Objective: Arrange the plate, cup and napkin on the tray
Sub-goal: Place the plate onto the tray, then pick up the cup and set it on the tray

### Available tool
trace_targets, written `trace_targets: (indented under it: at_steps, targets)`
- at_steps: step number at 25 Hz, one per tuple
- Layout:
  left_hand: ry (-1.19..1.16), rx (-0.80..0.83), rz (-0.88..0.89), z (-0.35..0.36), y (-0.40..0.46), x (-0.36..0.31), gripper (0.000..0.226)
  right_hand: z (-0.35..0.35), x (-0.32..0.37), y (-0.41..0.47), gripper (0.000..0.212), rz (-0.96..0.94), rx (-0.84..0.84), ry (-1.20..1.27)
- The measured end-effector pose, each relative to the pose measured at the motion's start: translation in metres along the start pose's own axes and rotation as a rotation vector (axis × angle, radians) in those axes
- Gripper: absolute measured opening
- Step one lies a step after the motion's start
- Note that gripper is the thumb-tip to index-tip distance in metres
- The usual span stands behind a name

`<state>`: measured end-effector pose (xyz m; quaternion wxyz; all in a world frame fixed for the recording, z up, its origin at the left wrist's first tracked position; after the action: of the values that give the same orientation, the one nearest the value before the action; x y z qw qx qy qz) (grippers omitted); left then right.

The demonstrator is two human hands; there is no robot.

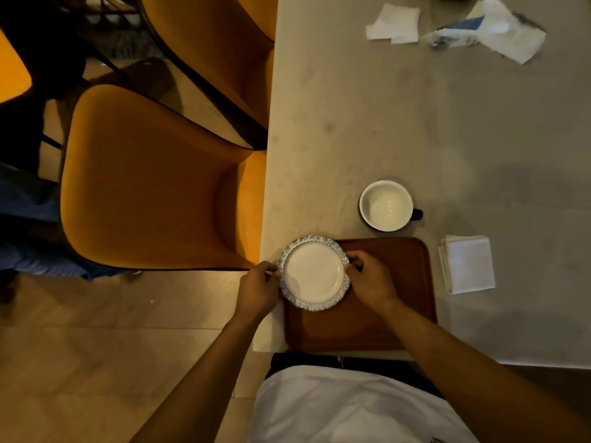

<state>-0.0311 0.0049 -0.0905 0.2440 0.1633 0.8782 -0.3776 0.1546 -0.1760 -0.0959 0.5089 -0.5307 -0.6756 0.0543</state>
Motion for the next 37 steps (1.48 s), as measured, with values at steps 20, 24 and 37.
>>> trace_targets:
  at_steps: [20,24,37]
  targets:
    - [0.11,-0.053,0.052,-0.027,0.018,-0.045,0.028,-0.065,0.02,-0.01,0.015,-0.047,-0.32,-0.045]
    - [0.043,-0.072,0.258,-0.013,0.03,-0.13,0.026,-0.128,0.031,-0.005,0.031,-0.075,-0.59,0.061]
    - [-0.479,0.225,0.006,0.092,0.052,-0.204,0.049,-0.136,0.02,0.039,0.043,-0.051,-0.333,0.052]
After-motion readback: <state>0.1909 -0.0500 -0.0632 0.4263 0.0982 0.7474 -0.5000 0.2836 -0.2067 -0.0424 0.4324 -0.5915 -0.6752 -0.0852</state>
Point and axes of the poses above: each hand's wrist, its own y-axis towards the middle knuckle, its own z-axis out of the palm, x = y × z, the point moved 9 cm from there along y, towards the middle knuckle, and after that the axes turned 1 degree about y, right-handed, at the moved point
